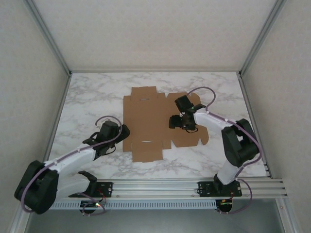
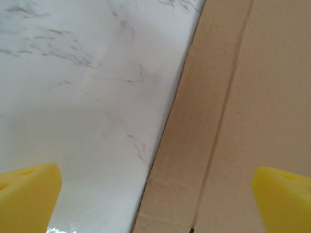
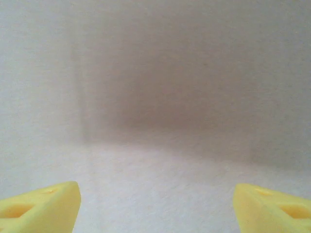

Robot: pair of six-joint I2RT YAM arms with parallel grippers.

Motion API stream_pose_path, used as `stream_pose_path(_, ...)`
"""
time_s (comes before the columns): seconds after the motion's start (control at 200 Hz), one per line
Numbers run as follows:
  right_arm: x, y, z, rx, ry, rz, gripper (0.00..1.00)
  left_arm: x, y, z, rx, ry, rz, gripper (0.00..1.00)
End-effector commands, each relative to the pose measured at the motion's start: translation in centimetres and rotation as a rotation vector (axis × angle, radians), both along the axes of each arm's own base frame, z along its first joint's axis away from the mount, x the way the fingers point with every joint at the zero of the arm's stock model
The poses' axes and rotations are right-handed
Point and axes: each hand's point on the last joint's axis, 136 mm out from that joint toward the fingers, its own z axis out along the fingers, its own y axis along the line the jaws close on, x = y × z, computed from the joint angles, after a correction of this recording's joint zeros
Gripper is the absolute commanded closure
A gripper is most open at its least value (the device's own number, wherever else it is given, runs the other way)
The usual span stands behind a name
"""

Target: Fold the paper box

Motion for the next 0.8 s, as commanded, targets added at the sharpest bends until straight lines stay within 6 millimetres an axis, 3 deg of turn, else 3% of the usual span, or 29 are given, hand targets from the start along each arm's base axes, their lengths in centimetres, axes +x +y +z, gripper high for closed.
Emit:
stream_pose_path(0.0,-1.5,2.2,0.7,0.134,0.037,0.068,0.17,2.6,-1.6,2.5,-0.078,-0.105,-0.072,0.00)
stream_pose_path(0.085,-1.9,2.9,0.3,0.176,0.052,0.084,0.18,3.6,-1.5,3.4,-0.108,-0.143,-0.062,0.01)
stream_pose_path(0.2,-2.0,2.4,-1.0,0.135,0.079,0.074,0.25,4.8,-1.1,4.1,-0.113,-0.157,-0.054,0.00)
stream_pose_path(0.431,-2.8,-1.4,-3.8,-0.077,0.136,0.031,0.37,3.9,-2.4,4.4,-0.177,-0.177,-0.106,0.00)
stream_pose_path(0.611,-2.5,-3.6,-5.6,-0.172,0.161,-0.048,0.37,3.1,-5.9,3.4,-0.184,-0.142,-0.242,0.01)
stream_pose_path(0.796,-0.6,-4.0,-6.0,-0.145,0.155,-0.090,0.37,2.5,-9.9,1.2,-0.212,-0.048,-0.378,0.01)
